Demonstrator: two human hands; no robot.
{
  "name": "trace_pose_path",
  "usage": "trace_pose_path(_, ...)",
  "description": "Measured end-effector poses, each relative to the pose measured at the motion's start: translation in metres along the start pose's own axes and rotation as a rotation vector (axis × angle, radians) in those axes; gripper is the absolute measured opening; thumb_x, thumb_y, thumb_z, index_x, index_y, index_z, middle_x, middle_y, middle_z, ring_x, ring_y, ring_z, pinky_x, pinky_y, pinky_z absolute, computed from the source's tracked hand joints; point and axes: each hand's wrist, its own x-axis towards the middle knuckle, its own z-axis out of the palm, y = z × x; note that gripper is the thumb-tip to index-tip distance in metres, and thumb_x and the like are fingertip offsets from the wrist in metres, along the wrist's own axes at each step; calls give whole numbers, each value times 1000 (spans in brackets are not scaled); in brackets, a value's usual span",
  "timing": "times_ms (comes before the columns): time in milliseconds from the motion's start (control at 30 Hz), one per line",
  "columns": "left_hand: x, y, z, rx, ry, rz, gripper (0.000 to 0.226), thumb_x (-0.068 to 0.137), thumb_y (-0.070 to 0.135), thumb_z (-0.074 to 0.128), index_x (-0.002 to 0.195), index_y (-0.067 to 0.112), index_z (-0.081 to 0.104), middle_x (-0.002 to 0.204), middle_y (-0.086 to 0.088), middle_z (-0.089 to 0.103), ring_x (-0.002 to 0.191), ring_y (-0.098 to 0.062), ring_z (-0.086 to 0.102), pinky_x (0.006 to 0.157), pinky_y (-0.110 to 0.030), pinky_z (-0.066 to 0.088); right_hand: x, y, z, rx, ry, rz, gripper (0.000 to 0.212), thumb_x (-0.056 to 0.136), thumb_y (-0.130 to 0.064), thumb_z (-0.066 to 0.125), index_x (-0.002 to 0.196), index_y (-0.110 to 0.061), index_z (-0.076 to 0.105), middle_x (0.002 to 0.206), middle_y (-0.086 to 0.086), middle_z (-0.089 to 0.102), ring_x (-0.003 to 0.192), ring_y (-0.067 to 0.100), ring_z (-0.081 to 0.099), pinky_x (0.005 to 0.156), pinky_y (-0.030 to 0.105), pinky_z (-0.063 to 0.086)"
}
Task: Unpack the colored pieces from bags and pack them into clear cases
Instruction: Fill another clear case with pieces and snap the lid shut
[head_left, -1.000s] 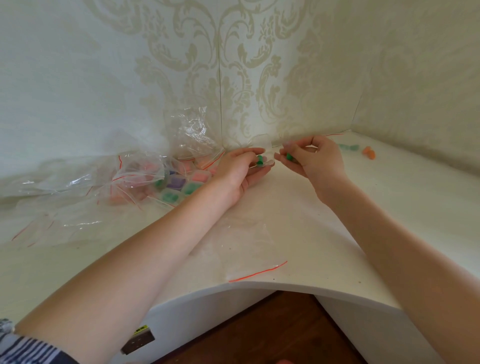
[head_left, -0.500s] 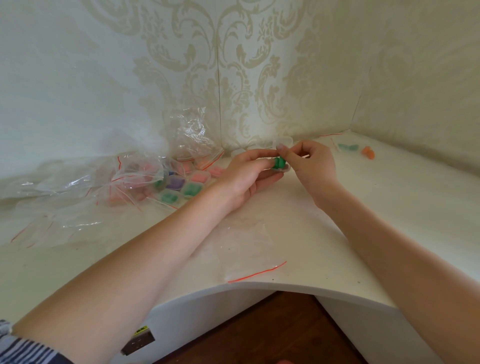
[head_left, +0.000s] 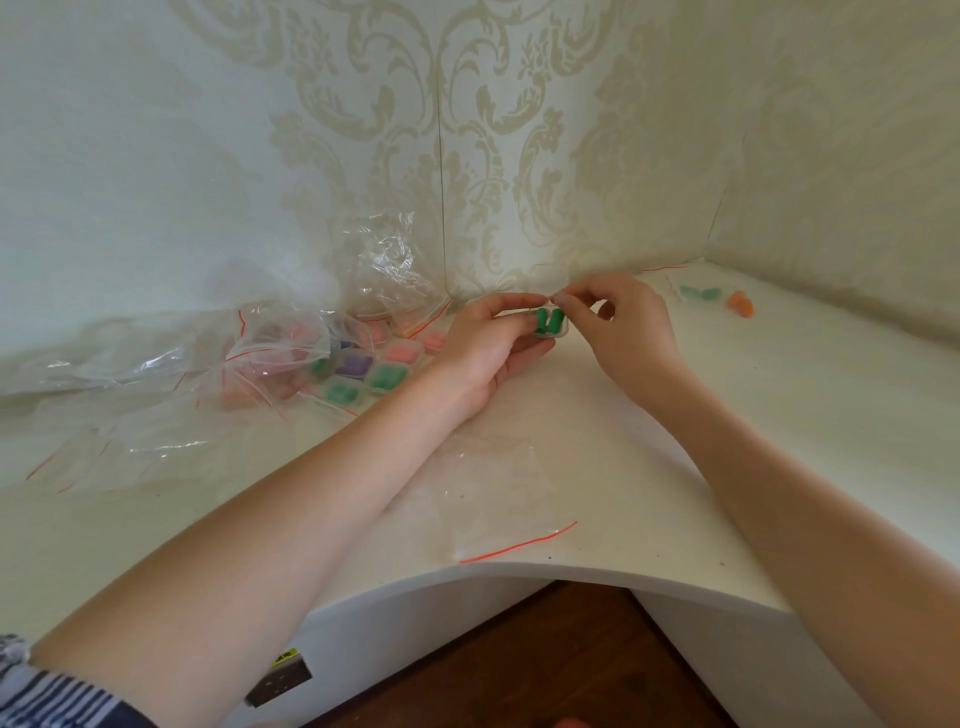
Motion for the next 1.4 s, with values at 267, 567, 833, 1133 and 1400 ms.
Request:
trace_pose_path(267, 2, -2, -4, 100, 13, 50, 14, 90, -2, 57, 95, 10, 62, 91, -11, 66, 79, -16, 65, 81, -27, 57, -1, -1, 3, 7, -30, 22, 3, 82, -21, 71, 84, -23, 71, 83, -10, 64, 60, 4, 43, 54, 5, 34)
trace_pose_path(567, 2, 0, -2, 43, -5, -13, 13, 90, -4, 56, 96, 7, 62, 87, -12, 67, 80, -18, 66, 75, -25, 58, -3, -3, 3, 49, 19, -93, 13, 83, -4, 65, 80, -17, 65, 80, -10, 63, 75, -1, 56, 62, 9, 40)
trace_pose_path(833, 5, 3, -6, -98, 49, -48, 21, 90, -11, 48, 93, 5, 60, 84, -14, 66, 77, -21, 66, 73, -27, 58, -8, -8, 4, 117, -51, -155, 10, 84, -5, 64, 84, -13, 59, 79, -15, 62, 81, -4, 59, 69, 12, 47)
trace_pose_path(1133, 1, 3, -4, 3, 5, -28, 17, 90, -8, 53, 92, 6, 62, 86, -12, 65, 77, -18, 66, 74, -26, 58, -8, -10, 2, 73, 19, -211, 24, 81, 6, 53, 92, -14, 60, 78, -7, 59, 79, 7, 56, 72, 13, 47)
trace_pose_path(1400, 3, 2, -6, 9, 13, -36, 15, 89, -7, 55, 97, 5, 61, 84, -12, 67, 75, -17, 66, 72, -26, 59, -5, -3, 4, -18, -73, -204, 24, 82, 4, 52, 90, -14, 65, 83, 0, 64, 83, 14, 59, 80, 29, 51)
